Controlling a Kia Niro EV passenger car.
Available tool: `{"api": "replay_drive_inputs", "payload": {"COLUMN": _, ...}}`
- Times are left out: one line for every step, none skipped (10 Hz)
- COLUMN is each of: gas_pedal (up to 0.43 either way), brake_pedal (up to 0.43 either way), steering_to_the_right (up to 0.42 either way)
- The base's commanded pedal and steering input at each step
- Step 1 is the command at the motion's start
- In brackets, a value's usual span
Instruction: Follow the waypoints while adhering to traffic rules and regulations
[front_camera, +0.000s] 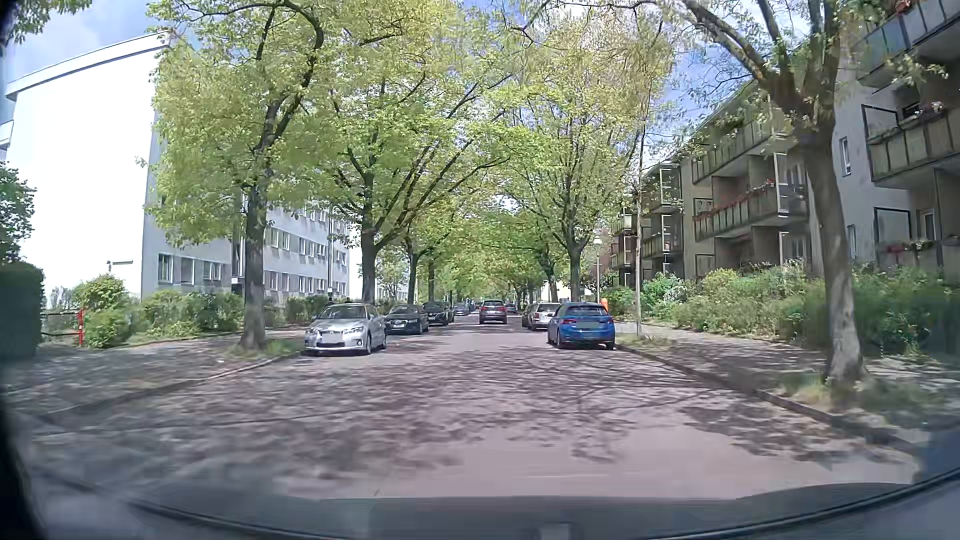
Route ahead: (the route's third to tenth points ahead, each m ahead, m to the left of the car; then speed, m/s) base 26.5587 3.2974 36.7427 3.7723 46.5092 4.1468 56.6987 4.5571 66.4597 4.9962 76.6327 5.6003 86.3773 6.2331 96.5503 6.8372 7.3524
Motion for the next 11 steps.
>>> {"api": "replay_drive_inputs", "payload": {"gas_pedal": 0.441, "brake_pedal": 0.018, "steering_to_the_right": -0.003}}
{"api": "replay_drive_inputs", "payload": {"gas_pedal": 0.441, "brake_pedal": 0.018, "steering_to_the_right": -0.003}}
{"api": "replay_drive_inputs", "payload": {"gas_pedal": 0.441, "brake_pedal": 0.018, "steering_to_the_right": -0.003}}
{"api": "replay_drive_inputs", "payload": {"gas_pedal": 0.441, "brake_pedal": 0.024, "steering_to_the_right": -0.003}}
{"api": "replay_drive_inputs", "payload": {"gas_pedal": 0.441, "brake_pedal": 0.018, "steering_to_the_right": -0.003}}
{"api": "replay_drive_inputs", "payload": {"gas_pedal": 0.441, "brake_pedal": 0.018, "steering_to_the_right": -0.004}}
{"api": "replay_drive_inputs", "payload": {"gas_pedal": 0.441, "brake_pedal": 0.018, "steering_to_the_right": -0.005}}
{"api": "replay_drive_inputs", "payload": {"gas_pedal": 0.441, "brake_pedal": 0.018, "steering_to_the_right": -0.005}}
{"api": "replay_drive_inputs", "payload": {"gas_pedal": 0.441, "brake_pedal": 0.018, "steering_to_the_right": -0.006}}
{"api": "replay_drive_inputs", "payload": {"gas_pedal": 0.441, "brake_pedal": 0.018, "steering_to_the_right": -0.007}}
{"api": "replay_drive_inputs", "payload": {"gas_pedal": 0.441, "brake_pedal": 0.024, "steering_to_the_right": -0.008}}
